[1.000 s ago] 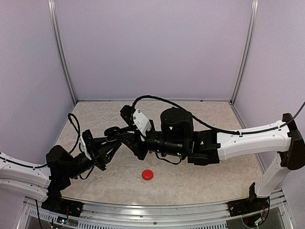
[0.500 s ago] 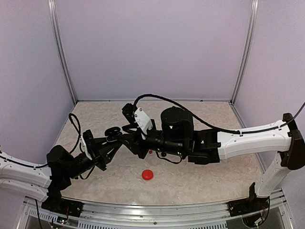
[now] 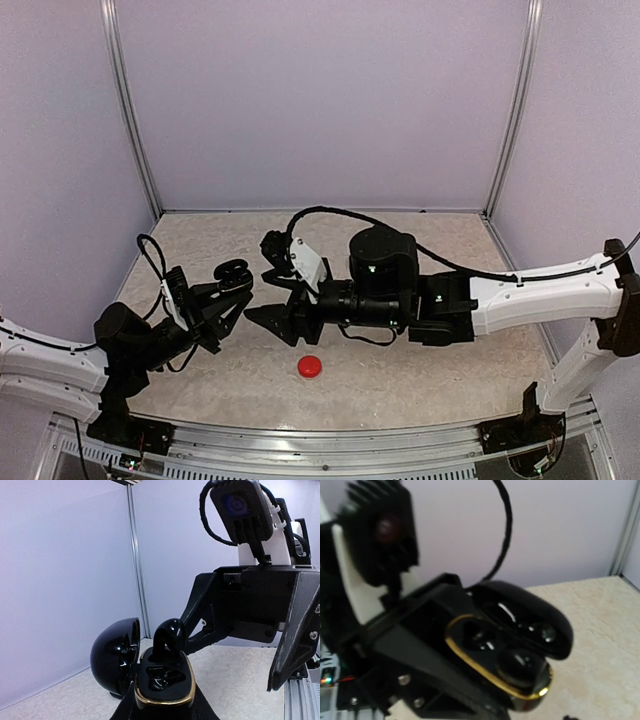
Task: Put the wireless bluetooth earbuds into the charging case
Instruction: Adjust the right earbud in the right side groove of the charging case.
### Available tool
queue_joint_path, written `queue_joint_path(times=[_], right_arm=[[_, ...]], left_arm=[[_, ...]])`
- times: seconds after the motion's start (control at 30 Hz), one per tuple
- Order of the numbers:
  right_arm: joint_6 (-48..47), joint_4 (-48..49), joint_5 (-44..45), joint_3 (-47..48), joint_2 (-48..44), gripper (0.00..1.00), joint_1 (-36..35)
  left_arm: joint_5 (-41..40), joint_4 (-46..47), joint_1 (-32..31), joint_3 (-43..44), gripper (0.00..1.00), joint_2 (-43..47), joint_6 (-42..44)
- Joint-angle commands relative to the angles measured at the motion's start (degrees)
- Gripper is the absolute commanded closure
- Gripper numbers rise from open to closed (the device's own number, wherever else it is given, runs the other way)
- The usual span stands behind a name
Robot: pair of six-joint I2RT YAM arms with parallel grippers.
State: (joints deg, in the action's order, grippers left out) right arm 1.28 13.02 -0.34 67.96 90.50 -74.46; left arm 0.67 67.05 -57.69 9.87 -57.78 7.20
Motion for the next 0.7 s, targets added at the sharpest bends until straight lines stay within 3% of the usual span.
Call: queue_joint_path(times=[0.0, 0.27, 0.67], right_arm=[[-0.7, 0.0, -3.2, -2.2, -5.5, 0.30, 0.8], [-3.5, -4.2, -5.4, -0.2, -7.9, 0.57, 2.7], [-4.7, -7.1, -7.9, 4.9, -3.7, 0.76, 2.2]], left_arm=[[2.7, 2.3, 0.6, 1.1, 1.00, 0.3, -1.0], [7.7, 1.6, 0.7, 1.3, 1.00, 0.7, -1.3], [8.4, 1.2, 0.4, 2.4, 1.00, -1.2, -1.1]])
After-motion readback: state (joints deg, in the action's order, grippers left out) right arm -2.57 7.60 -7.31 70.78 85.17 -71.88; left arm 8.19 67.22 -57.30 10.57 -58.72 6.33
